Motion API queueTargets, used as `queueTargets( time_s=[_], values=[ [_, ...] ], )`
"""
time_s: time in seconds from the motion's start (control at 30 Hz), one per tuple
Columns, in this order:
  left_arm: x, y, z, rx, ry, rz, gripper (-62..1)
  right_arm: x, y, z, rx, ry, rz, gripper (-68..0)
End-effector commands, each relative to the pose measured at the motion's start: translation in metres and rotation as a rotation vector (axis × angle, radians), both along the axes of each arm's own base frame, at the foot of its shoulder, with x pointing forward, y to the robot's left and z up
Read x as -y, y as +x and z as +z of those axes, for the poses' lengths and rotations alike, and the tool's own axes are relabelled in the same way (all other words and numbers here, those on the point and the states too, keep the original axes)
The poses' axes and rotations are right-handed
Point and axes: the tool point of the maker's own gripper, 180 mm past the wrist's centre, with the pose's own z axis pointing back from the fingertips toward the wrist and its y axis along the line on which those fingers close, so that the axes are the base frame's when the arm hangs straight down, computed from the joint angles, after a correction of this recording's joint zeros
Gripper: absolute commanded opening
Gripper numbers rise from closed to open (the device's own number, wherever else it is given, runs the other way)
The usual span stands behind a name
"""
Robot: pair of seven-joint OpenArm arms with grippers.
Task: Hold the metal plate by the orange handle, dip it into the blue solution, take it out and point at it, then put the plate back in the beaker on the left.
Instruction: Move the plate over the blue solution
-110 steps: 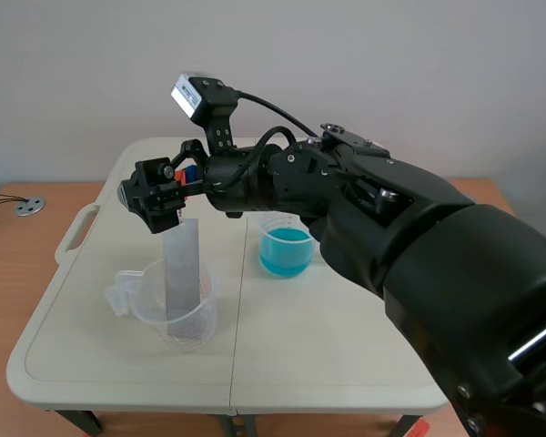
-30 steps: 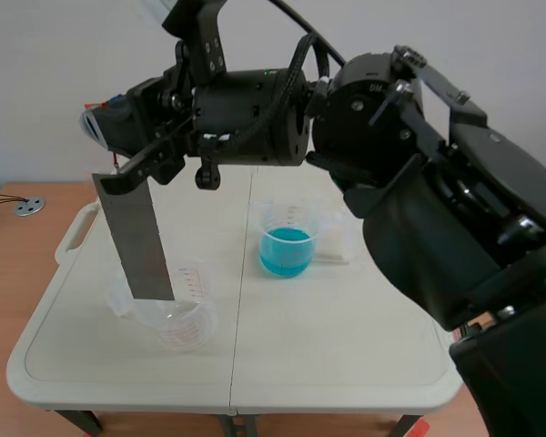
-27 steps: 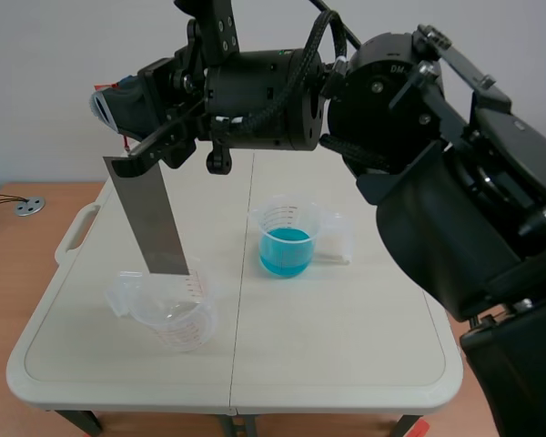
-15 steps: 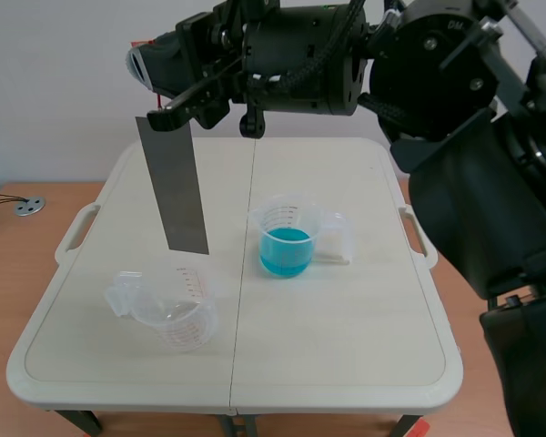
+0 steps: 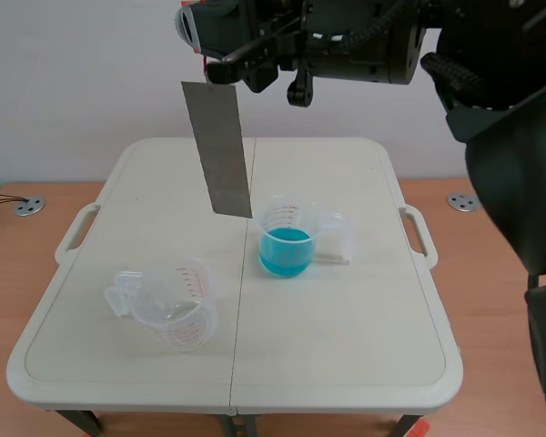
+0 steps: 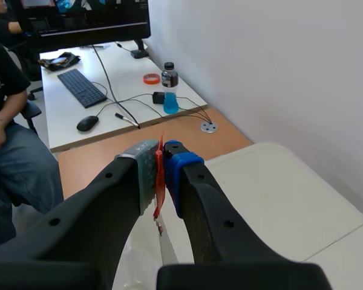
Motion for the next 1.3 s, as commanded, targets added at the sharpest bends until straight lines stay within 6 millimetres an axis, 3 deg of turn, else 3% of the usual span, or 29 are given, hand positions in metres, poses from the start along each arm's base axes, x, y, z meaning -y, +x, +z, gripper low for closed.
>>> queueTargets(
  time_s=[0.0,0.4,0.83,1.03,1.27],
  values=[
    [0.007,0.011,0.009,0.043,-0.024,-0.005,-59.0,0.005,-0.001,0.021,0.065,0.019,0.022,-66.0],
    [0.030,0.067,0.034,0.219,-0.073,-0.141,-59.0,0.029,0.005,0.033,0.097,-0.001,0.017,-66.0],
    [0.079,0.107,0.063,0.364,-0.157,-0.289,-59.0,0.055,0.013,0.038,0.138,-0.023,-0.010,-66.0],
    [0.102,0.123,0.074,0.417,-0.183,-0.340,-59.0,0.052,0.018,0.039,0.143,-0.022,0.007,-66.0],
    [0.113,0.154,0.071,0.444,-0.175,-0.311,-59.0,0.043,0.029,0.035,0.123,-0.012,0.032,-66.0]
  ],
)
